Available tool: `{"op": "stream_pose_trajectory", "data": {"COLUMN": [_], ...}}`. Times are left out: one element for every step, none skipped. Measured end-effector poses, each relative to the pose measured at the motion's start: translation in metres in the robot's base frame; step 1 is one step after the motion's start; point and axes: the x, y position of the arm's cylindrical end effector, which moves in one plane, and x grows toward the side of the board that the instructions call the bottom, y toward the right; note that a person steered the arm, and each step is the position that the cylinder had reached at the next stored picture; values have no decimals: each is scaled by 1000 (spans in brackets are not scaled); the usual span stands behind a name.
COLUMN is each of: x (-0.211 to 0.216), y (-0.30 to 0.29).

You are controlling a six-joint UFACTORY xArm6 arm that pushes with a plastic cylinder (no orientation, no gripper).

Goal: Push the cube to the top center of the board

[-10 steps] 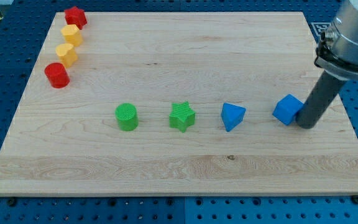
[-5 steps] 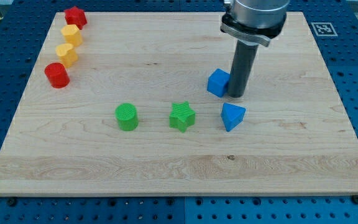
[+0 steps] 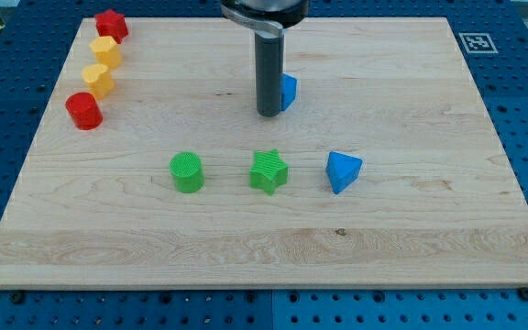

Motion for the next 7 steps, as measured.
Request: {"op": "stream_pose_trajectory", "data": {"x": [-8,-36,-64,-92,-114,-127,-105], "y": [19,19,18,18,18,18,18]}}
